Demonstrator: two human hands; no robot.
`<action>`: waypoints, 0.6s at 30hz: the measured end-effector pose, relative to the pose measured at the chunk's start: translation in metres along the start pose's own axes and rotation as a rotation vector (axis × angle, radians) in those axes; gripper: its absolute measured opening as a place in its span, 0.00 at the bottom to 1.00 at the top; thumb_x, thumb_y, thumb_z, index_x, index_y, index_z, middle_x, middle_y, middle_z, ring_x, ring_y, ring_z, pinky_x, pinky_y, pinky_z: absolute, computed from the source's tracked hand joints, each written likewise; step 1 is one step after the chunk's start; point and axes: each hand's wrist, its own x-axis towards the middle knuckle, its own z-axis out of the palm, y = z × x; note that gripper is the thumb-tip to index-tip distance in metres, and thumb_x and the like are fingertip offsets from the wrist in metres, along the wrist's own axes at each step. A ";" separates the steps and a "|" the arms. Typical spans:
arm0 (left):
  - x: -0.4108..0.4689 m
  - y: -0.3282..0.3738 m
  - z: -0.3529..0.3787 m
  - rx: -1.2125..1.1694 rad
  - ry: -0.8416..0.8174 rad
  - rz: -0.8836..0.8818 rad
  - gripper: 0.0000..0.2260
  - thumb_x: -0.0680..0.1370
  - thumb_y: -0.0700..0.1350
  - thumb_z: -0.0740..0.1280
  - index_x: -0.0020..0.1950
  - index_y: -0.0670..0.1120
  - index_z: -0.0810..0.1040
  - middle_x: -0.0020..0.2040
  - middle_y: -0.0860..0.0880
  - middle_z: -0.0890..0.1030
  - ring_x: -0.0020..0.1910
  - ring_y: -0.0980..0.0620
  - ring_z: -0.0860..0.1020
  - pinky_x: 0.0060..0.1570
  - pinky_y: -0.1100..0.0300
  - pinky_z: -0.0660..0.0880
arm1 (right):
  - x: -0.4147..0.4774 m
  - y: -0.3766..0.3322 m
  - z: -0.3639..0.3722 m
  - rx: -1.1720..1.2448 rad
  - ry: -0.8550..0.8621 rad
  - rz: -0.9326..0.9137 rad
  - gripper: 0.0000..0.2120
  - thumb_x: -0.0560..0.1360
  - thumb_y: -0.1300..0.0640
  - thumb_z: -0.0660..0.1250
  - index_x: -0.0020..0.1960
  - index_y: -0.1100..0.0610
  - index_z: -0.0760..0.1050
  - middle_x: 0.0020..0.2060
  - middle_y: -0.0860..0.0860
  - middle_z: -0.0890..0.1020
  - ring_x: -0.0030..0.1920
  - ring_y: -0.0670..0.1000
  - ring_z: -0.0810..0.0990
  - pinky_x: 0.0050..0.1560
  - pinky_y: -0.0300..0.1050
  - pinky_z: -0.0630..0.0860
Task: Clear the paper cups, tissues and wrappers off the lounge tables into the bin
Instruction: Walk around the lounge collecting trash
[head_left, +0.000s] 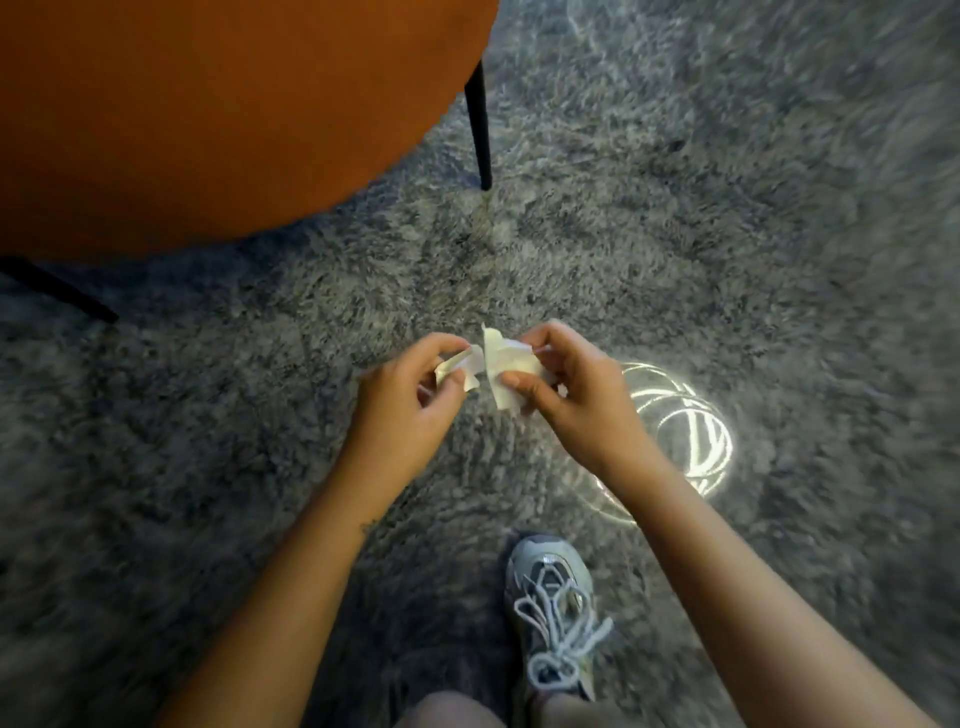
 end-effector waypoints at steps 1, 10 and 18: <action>-0.007 0.028 -0.006 -0.011 -0.020 0.005 0.08 0.73 0.47 0.61 0.50 0.53 0.77 0.39 0.50 0.81 0.38 0.47 0.80 0.38 0.45 0.77 | -0.009 -0.023 -0.013 0.021 0.009 0.004 0.10 0.74 0.63 0.66 0.43 0.50 0.69 0.35 0.57 0.79 0.32 0.57 0.76 0.36 0.49 0.72; -0.101 0.301 -0.070 -0.084 -0.300 0.145 0.12 0.73 0.48 0.62 0.55 0.49 0.78 0.40 0.50 0.81 0.37 0.49 0.78 0.36 0.52 0.74 | -0.135 -0.248 -0.145 0.091 0.106 0.047 0.12 0.77 0.68 0.60 0.45 0.53 0.63 0.32 0.57 0.77 0.29 0.52 0.74 0.33 0.43 0.71; -0.199 0.474 -0.056 0.078 -0.464 0.393 0.12 0.75 0.55 0.62 0.47 0.48 0.79 0.33 0.44 0.77 0.31 0.45 0.73 0.28 0.58 0.66 | -0.290 -0.357 -0.233 0.116 0.413 0.091 0.10 0.77 0.59 0.63 0.54 0.56 0.64 0.36 0.47 0.76 0.34 0.44 0.75 0.38 0.37 0.72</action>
